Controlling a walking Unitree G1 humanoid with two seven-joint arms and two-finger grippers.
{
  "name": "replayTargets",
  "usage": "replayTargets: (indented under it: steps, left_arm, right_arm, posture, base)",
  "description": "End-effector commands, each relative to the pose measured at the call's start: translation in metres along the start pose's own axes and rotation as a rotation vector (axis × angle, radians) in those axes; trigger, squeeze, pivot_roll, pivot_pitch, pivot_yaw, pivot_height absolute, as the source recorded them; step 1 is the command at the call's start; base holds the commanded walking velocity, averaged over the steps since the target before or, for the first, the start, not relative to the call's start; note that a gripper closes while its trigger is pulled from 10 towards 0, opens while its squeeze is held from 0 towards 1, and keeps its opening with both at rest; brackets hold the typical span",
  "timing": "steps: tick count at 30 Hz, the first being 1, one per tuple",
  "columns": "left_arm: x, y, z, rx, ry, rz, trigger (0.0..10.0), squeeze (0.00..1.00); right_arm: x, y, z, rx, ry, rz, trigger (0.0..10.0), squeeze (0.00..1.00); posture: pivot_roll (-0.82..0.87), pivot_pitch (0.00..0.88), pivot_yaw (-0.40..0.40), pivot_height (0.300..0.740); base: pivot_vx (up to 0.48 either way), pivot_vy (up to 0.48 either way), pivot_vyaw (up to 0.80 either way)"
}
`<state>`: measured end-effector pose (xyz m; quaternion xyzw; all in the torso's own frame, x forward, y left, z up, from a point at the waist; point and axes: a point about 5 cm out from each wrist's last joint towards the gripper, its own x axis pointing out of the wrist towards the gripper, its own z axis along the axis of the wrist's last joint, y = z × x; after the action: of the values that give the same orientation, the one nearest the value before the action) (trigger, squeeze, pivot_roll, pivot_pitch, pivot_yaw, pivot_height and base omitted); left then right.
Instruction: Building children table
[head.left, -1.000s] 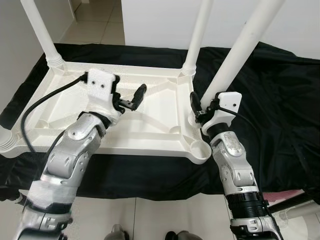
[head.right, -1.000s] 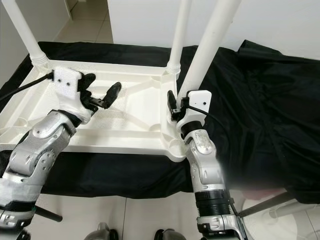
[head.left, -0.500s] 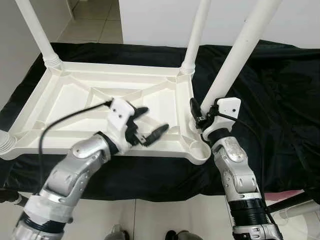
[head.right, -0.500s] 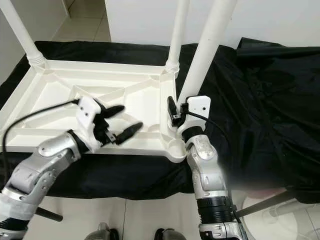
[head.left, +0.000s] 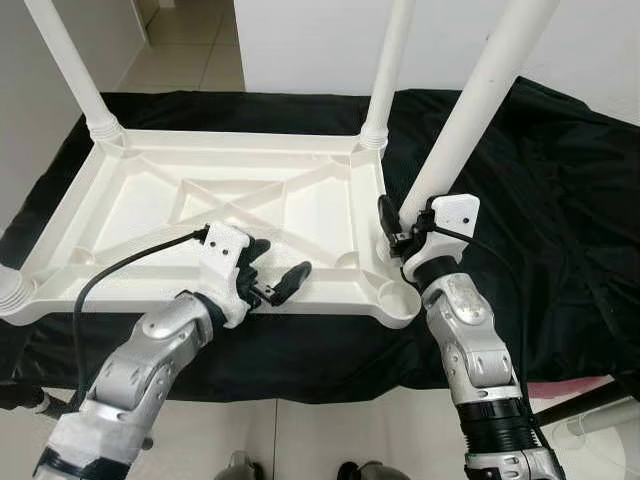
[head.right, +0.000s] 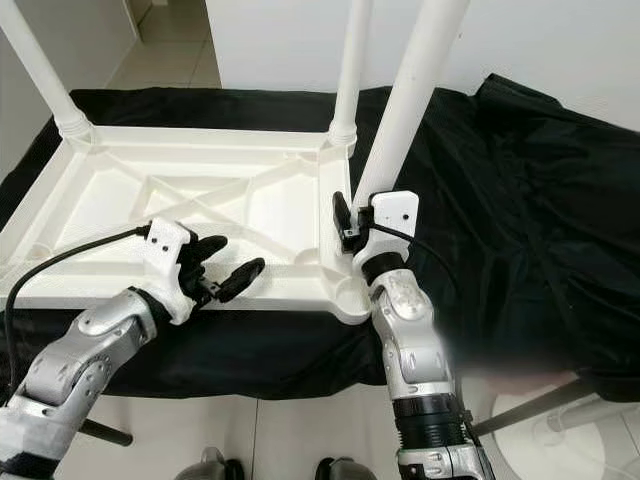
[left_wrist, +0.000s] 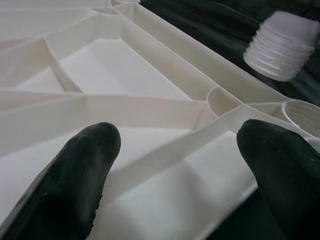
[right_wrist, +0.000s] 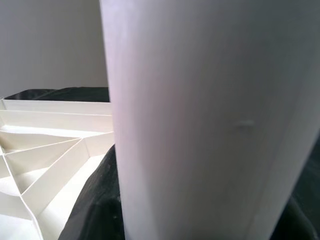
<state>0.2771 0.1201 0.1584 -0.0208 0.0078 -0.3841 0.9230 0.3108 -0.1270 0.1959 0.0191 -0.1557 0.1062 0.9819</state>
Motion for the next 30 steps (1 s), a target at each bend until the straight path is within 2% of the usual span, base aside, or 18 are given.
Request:
replayTargets:
  steps: [1,4,5,6,7,8,9,11,12,18,21,26,30]
  left_arm:
    - [-0.001,-0.005,-0.001,-0.007,-0.004,-0.057,10.0,0.0]
    - [0.001,-0.012,-0.002,0.005,-0.003,-0.097,10.0,0.0]
    - [0.002,-0.022,-0.003,0.026,-0.003,-0.15,10.0,0.0]
    - [0.002,-0.022,-0.003,0.026,-0.003,-0.15,10.0,0.0]
    - [0.003,-0.033,-0.003,0.037,-0.001,-0.214,10.0,0.0]
    - [0.003,-0.033,-0.003,0.037,-0.001,-0.214,10.0,0.0]
    - [0.004,-0.043,-0.002,0.046,-0.006,-0.267,10.0,0.0]
    - [0.004,-0.043,-0.002,0.046,-0.006,-0.267,10.0,0.0]
    - [0.005,-0.049,0.0,0.059,-0.012,-0.301,10.0,0.0]
    - [0.006,-0.056,0.005,0.074,-0.032,-0.334,10.0,0.0]
    - [0.009,-0.055,0.011,0.086,-0.045,-0.313,10.0,0.0]
    - [0.01,-0.054,0.014,0.152,-0.05,-0.286,10.0,0.0]
    - [0.01,-0.054,0.016,0.159,-0.054,-0.282,10.0,0.0]
  right_arm:
    - [-0.002,0.0,0.002,-0.006,-0.008,-0.003,10.0,0.0]
    - [-0.002,0.001,0.002,-0.006,-0.006,0.003,10.0,0.0]
    - [-0.003,0.002,0.001,-0.011,-0.002,0.015,10.0,0.0]
    - [-0.003,0.002,0.001,-0.011,-0.002,0.015,10.0,0.0]
    - [-0.005,0.004,-0.001,-0.018,0.006,0.035,10.0,0.0]
    - [-0.005,0.004,-0.001,-0.018,0.006,0.035,10.0,0.0]
    - [-0.007,0.006,-0.003,-0.022,0.014,0.052,10.0,0.0]
    - [-0.007,0.006,-0.003,-0.022,0.014,0.052,10.0,0.0]
    - [-0.01,0.007,-0.005,-0.028,0.025,0.066,10.0,0.0]
    - [-0.013,0.007,-0.009,-0.032,0.043,0.076,10.0,0.0]
    - [-0.013,0.006,-0.011,-0.042,0.053,0.079,10.0,0.0]
    - [-0.017,0.009,-0.015,-0.079,0.073,0.131,10.0,0.0]
    - [-0.021,0.011,-0.018,-0.088,0.079,0.16,10.0,0.0]
  posture:
    - [-0.03,0.097,0.026,0.74]
    - [-0.03,0.099,0.019,0.74]
    - [-0.03,0.099,0.019,0.74]
    - [-0.03,0.099,0.019,0.74]
    - [-0.02,0.101,0.006,0.74]
    - [-0.02,0.101,0.006,0.74]
    - [-0.03,0.101,0.004,0.74]
    - [-0.03,0.101,0.004,0.74]
    - [-0.03,0.102,-0.003,0.74]
    - [-0.02,0.102,-0.009,0.74]
    - [-0.02,0.099,-0.012,0.74]
    - [-0.01,0.102,-0.016,0.74]
    - [-0.01,0.103,-0.017,0.74]
  base:
    - [0.0,0.0,0.0]
    - [0.0,0.0,0.0]
    - [0.0,0.0,0.0]
    - [0.0,0.0,0.0]
    - [0.0,0.0,0.0]
    - [0.0,0.0,0.0]
    - [0.0,0.0,0.0]
    - [0.0,0.0,0.0]
    - [0.0,0.0,0.0]
    - [0.0,0.0,0.0]
    - [0.0,0.0,0.0]
    - [0.0,0.0,0.0]
    - [0.0,0.0,0.0]
